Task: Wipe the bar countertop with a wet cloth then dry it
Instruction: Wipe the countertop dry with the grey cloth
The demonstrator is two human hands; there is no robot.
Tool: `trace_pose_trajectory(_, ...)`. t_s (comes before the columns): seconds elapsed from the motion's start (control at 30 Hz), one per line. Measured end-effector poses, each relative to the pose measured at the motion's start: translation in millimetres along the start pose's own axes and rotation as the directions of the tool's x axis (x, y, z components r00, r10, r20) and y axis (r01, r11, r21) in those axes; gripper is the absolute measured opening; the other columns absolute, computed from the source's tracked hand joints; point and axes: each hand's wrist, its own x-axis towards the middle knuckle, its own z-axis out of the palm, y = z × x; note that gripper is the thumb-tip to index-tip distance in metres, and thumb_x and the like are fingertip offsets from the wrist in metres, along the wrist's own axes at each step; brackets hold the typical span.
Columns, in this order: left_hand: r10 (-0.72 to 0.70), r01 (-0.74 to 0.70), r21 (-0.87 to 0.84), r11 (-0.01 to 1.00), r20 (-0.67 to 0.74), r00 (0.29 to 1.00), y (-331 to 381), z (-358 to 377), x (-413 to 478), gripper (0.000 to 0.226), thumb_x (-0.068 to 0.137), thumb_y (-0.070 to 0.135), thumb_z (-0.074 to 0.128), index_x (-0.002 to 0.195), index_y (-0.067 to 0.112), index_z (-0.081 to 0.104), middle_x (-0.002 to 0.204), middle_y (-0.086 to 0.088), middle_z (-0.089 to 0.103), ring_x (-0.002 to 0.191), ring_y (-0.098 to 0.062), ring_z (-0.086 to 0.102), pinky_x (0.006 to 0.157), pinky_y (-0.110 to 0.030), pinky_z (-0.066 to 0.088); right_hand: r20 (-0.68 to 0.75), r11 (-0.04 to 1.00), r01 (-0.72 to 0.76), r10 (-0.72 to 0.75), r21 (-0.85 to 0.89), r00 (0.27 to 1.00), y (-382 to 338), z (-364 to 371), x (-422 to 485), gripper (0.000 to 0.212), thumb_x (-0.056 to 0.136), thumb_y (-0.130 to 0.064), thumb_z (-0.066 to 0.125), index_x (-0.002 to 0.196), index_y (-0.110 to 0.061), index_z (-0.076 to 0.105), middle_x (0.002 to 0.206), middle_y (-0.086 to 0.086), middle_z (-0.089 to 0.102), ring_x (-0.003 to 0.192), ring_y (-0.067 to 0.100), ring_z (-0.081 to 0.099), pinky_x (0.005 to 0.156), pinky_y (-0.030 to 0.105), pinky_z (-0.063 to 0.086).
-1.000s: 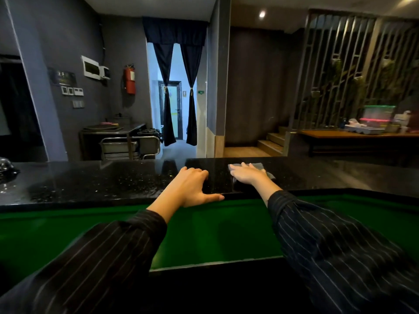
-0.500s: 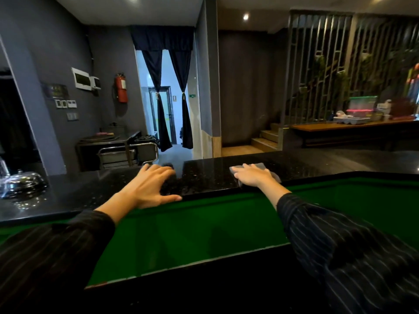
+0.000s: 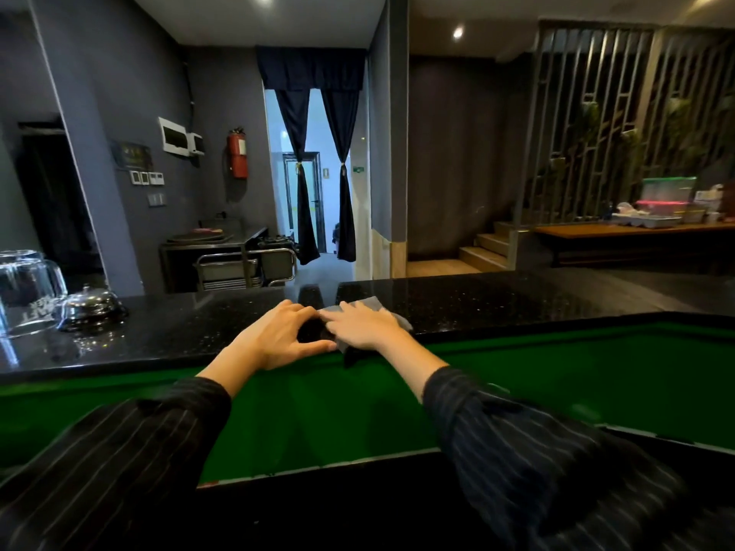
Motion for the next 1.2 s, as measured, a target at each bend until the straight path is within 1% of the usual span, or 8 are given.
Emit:
trace_pose_trajectory(0.07, -0.033, 0.032, -0.026, 0.999, -0.007, 0.999, 0.1, -1.9, -2.2, 0.086, 0.066, 0.088, 0.035, 0.114, 0.021, 0.059, 0.105, 0.0, 0.064, 0.095, -0.014, 0.049, 0.087, -0.033, 0.044, 0.001, 0.997, -0.047, 0.047, 0.064, 0.999, 24.8, -4.3, -2.8, 0.052, 0.097, -0.041, 0.026, 0.148, -0.047, 0.019, 0.16, 0.006, 0.021, 0.147, 0.03, 0.019, 0.113, 0.063, 0.017)
trace_pose_trajectory(0.13, -0.059, 0.06, -0.037, 0.998, 0.009, 0.998, 1.0, -2.0, -3.2, 0.084, 0.066, 0.086, 0.039, 0.114, 0.02, 0.06, 0.104, 0.0, 0.063, 0.099, -0.016, 0.05, 0.087, -0.034, 0.044, 0.006, 0.976, -0.184, 0.184, 0.12, 0.983, 59.4, -7.9, -3.4, 0.058, 0.092, -0.049, 0.026, 0.148, -0.036, 0.026, 0.158, 0.004, 0.025, 0.145, 0.03, 0.023, 0.115, 0.059, 0.018)
trace_pose_trajectory(0.23, -0.074, 0.075, -0.048, 0.996, 0.008, 0.997, 2.6, -2.3, -4.2, 0.083, 0.067, 0.085, 0.041, 0.116, 0.02, 0.059, 0.105, 0.0, 0.063, 0.101, -0.016, 0.05, 0.088, -0.034, 0.044, 0.023, 0.928, -0.352, 0.352, 0.118, 0.936, 104.0, -14.6, -4.1, 0.071, 0.091, -0.057, 0.028, 0.154, -0.025, 0.016, 0.163, 0.003, 0.012, 0.15, 0.028, 0.012, 0.119, 0.054, 0.01)
trace_pose_trajectory(0.43, -0.092, 0.091, -0.052, 0.994, -0.015, 0.996, -0.2, 1.2, -2.5, 0.086, 0.063, 0.091, 0.036, 0.113, 0.024, 0.058, 0.101, 0.003, 0.06, 0.097, -0.013, 0.05, 0.085, -0.035, 0.046, 0.061, 0.905, -0.415, 0.411, 0.092, 0.91, 134.3, -19.8, 24.5, 0.052, 0.101, -0.046, 0.021, 0.152, -0.042, 0.012, 0.164, -0.002, 0.001, 0.151, 0.026, -0.001, 0.118, 0.058, 0.0)
trace_pose_trajectory(0.63, -0.08, 0.078, -0.063, 0.995, -0.034, 0.996, 1.3, 2.9, -0.7, 0.078, 0.066, 0.086, 0.042, 0.113, 0.025, 0.058, 0.102, 0.006, 0.059, 0.097, -0.01, 0.048, 0.085, -0.031, 0.045, 0.051, 0.907, -0.417, 0.415, 0.064, 0.909, 134.1, -21.3, 75.8, 0.054, 0.1, -0.048, 0.022, 0.153, -0.039, 0.013, 0.164, 0.002, 0.003, 0.151, 0.029, 0.001, 0.118, 0.059, 0.004)
trace_pose_trajectory(0.8, -0.062, 0.06, -0.036, 0.998, -0.05, 0.997, -0.7, 5.5, 2.9, 0.076, 0.064, 0.088, 0.04, 0.106, 0.026, 0.058, 0.099, 0.007, 0.06, 0.097, -0.01, 0.049, 0.085, -0.032, 0.046, 0.045, 0.921, -0.384, 0.381, 0.071, 0.923, 118.9, -20.2, 124.8, 0.055, 0.099, -0.046, 0.028, 0.153, -0.035, 0.02, 0.163, 0.007, 0.009, 0.149, 0.034, 0.005, 0.114, 0.061, 0.008)
trace_pose_trajectory(1.1, -0.07, 0.07, -0.026, 0.997, -0.018, 0.997, 1.0, 2.8, 3.6, 0.084, 0.063, 0.09, 0.034, 0.107, 0.023, 0.059, 0.102, 0.003, 0.062, 0.098, -0.013, 0.049, 0.085, -0.034, 0.045, 0.079, 0.994, -0.093, 0.088, 0.062, 0.993, 22.4, -12.6, 154.7, 0.056, 0.098, -0.054, 0.023, 0.152, -0.038, 0.016, 0.164, 0.002, 0.007, 0.149, 0.034, 0.008, 0.114, 0.067, 0.008)
trace_pose_trajectory(1.2, -0.075, 0.075, -0.03, 0.997, -0.006, 0.997, 2.6, 1.1, 1.3, 0.079, 0.066, 0.087, 0.036, 0.108, 0.024, 0.059, 0.098, 0.001, 0.062, 0.095, -0.014, 0.05, 0.084, -0.035, 0.046, 0.163, 0.998, 0.059, -0.062, 0.024, 0.985, 31.7, 19.0, 230.4, 0.079, 0.074, -0.08, 0.011, 0.147, -0.052, 0.015, 0.164, -0.006, 0.009, 0.151, 0.03, 0.006, 0.114, 0.066, 0.008)
